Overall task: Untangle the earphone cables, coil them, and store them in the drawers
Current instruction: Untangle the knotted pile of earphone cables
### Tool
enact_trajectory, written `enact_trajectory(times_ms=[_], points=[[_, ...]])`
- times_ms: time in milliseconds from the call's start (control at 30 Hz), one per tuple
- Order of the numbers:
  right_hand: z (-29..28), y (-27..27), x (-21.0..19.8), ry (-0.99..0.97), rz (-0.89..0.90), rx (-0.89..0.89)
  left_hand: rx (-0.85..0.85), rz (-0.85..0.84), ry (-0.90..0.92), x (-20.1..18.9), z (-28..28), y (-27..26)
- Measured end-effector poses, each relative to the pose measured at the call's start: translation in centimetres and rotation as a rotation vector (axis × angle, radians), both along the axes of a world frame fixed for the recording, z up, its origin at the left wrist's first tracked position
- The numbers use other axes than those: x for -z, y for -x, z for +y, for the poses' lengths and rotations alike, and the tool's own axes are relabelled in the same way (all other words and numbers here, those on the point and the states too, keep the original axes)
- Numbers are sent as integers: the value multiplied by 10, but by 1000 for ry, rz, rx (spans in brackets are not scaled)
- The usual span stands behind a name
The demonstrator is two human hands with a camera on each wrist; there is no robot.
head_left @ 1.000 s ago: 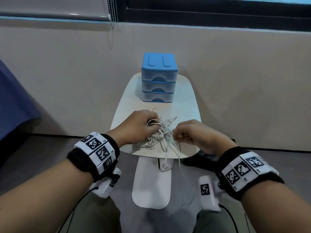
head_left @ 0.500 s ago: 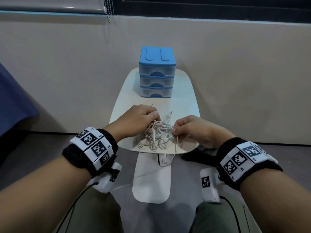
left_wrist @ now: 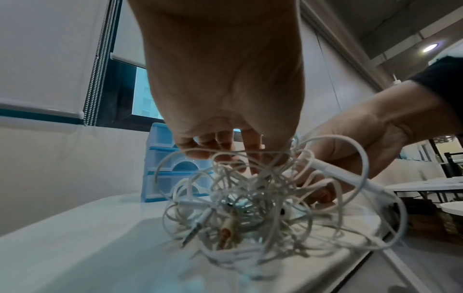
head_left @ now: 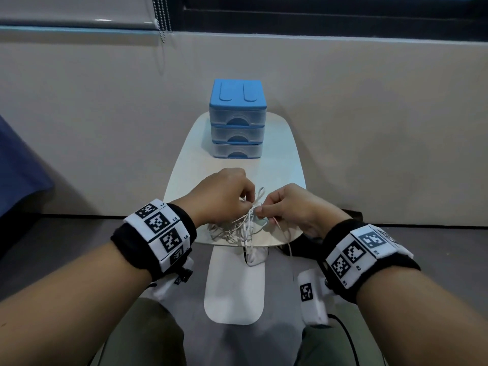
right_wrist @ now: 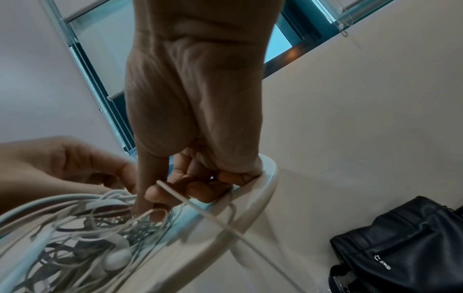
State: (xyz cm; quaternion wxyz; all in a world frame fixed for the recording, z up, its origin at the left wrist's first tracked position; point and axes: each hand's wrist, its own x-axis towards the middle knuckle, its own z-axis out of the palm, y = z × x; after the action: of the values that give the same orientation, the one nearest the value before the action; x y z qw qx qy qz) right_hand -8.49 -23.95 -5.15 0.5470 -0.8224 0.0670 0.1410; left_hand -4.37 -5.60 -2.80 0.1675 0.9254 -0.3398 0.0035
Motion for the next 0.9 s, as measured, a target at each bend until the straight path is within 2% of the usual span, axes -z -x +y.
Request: enact_trajectory(times_ms=[133,300,533,900], points=[[0,0,1,-49,15,14,34,-65,-104,-5,-3,-1],[-2,1,-5,-141,68,23,46,134,39,-2,4,-9],[-2,0,-1,-255,63,80,43,315,10,-3,10,-17],[0,1,-1,-187,42,32,56,337,-25,-2,1,-15]])
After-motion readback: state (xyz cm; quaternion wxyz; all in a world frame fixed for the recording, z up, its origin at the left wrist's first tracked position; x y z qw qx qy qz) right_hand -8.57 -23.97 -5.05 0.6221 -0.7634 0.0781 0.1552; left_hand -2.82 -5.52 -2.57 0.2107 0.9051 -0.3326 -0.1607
